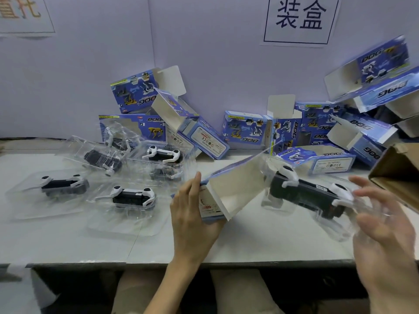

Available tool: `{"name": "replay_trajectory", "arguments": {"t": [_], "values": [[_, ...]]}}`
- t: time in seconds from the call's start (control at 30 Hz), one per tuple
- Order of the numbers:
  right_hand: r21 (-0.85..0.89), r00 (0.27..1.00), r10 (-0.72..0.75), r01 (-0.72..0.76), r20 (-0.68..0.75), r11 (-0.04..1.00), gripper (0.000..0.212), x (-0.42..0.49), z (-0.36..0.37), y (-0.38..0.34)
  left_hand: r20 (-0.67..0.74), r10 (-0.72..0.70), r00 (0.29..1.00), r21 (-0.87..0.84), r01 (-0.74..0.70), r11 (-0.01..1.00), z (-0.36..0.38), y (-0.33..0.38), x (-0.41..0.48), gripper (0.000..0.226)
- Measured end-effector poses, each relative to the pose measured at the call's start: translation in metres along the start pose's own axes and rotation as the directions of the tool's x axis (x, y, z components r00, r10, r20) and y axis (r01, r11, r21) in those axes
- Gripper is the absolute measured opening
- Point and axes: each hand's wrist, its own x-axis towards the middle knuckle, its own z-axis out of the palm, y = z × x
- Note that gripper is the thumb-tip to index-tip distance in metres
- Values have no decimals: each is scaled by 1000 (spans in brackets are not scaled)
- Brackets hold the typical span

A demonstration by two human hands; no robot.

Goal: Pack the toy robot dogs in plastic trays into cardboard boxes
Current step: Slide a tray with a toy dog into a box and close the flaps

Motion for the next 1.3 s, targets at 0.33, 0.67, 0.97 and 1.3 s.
{"name": "replay_trajectory", "arguments": {"t": [0.33, 0.67, 0.97, 1.3], "values": [[-508, 973, 103, 17, 207, 861, 38, -1, 19, -11, 68, 106, 992, -35, -104, 994, 2, -4, -2, 94], [-136, 994, 106, -104, 8, 985, 33, -3, 34, 1, 74, 144, 987, -93, -137, 986, 4, -4, -4, 88], [-100, 967, 130, -155, -221, 983, 20, -3, 31, 0, -42, -421, 906, -557, 329, 763, -5, 13, 31, 70], [-99, 973, 154, -173, -174, 980, 35, -7, 37, 1, 478, -453, 752, -419, 649, 636, -1, -23, 13, 93]]}}
